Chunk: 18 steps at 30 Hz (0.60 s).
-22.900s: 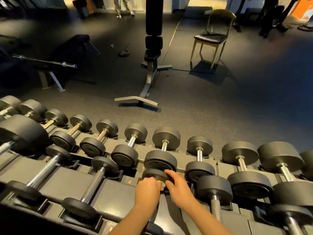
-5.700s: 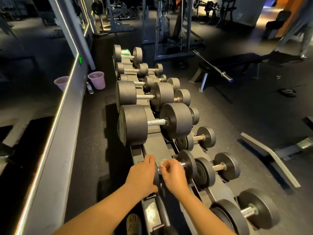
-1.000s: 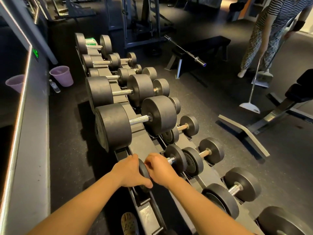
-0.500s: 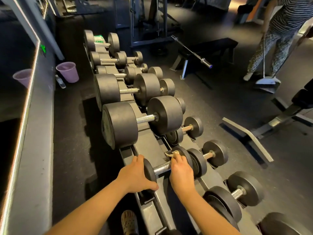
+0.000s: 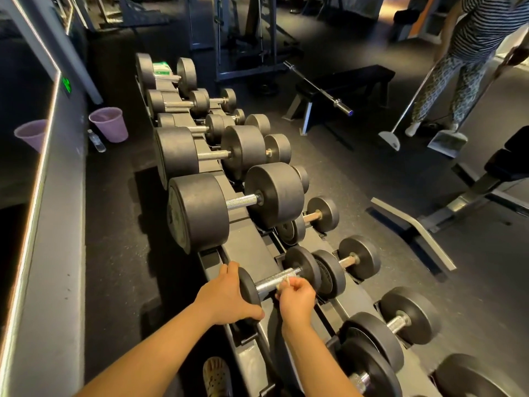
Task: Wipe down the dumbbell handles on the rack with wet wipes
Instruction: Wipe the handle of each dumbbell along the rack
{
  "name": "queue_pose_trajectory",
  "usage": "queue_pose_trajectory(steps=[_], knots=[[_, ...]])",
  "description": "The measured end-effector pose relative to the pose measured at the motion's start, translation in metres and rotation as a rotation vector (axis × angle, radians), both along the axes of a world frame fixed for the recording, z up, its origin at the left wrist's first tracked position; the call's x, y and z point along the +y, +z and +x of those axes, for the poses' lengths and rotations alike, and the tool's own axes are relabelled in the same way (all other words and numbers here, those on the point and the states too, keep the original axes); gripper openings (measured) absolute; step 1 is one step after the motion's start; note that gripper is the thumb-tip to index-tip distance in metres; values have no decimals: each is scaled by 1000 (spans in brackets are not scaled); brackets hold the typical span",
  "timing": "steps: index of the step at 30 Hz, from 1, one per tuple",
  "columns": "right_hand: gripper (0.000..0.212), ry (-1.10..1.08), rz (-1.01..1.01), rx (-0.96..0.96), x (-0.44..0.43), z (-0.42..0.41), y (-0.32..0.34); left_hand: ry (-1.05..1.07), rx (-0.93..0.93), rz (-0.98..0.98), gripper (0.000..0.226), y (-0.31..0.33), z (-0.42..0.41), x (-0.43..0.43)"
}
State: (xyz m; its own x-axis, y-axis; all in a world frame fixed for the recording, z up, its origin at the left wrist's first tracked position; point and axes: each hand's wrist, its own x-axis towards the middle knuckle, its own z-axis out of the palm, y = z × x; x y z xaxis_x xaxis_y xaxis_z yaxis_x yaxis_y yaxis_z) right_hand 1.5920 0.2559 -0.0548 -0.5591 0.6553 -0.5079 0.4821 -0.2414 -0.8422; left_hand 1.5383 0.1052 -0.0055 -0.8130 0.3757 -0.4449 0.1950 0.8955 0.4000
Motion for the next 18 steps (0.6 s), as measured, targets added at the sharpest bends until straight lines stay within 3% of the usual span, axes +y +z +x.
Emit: queue_pose_trajectory(steps=[2,5,9,14,18], knots=[[7,-23,-231,80,-2,6,7,10,-12,-1,115,-1,-1,0],[10,251,-224,150,-2,17,12,17,-25,1,114,0,-3,0],[8,560,36,160,4,7,15,18,-21,9,116,-2,-3,0],[10,1139,446,109,19,-31,42,-1,-27,30,106,-2,-4,-2],[16,1473,820,-62,23,-71,47,-17,-25,25,105,-1,-3,-3]])
